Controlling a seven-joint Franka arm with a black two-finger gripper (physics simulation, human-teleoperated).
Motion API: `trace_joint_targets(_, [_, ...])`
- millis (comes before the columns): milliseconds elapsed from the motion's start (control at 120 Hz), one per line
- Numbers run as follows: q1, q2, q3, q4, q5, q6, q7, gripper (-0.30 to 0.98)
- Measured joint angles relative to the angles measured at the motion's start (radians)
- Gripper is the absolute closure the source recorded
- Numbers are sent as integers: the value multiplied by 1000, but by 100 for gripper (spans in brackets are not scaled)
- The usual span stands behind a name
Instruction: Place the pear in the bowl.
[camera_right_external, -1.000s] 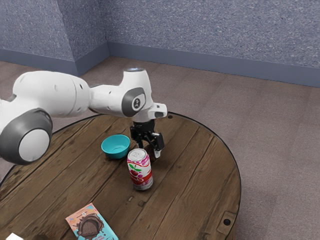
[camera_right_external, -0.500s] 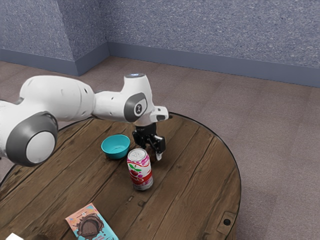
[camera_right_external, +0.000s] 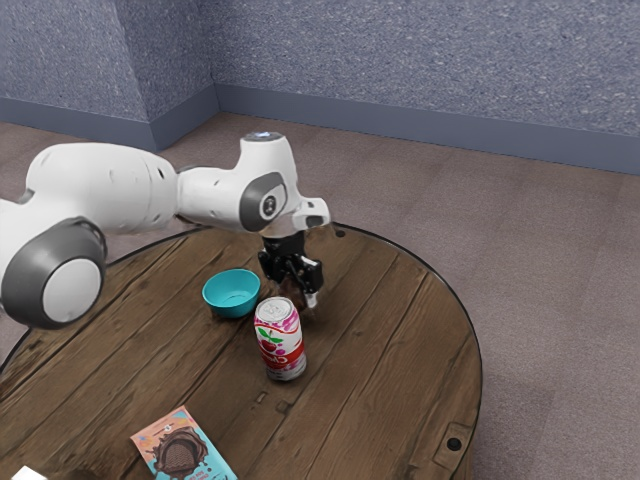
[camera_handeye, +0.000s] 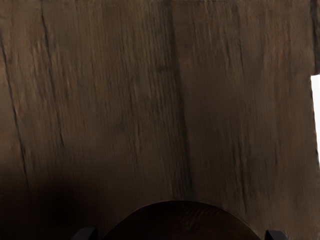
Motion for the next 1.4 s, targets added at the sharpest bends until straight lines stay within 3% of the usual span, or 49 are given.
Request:
trace_joint_targets(358, [3,-86,102,7,78,-87,-26,50])
trace_joint_targets(700, [74,-17,120,20,88,-121,-32,48])
trace_joint_targets(1083, [64,-34,112,35,64,-136,-5,15])
trace_joint_targets(1217, [16,-110,115,27,67,-160,12,8])
trace_joint_targets(1400, [-103,-338,107,15,155,-242,83,3])
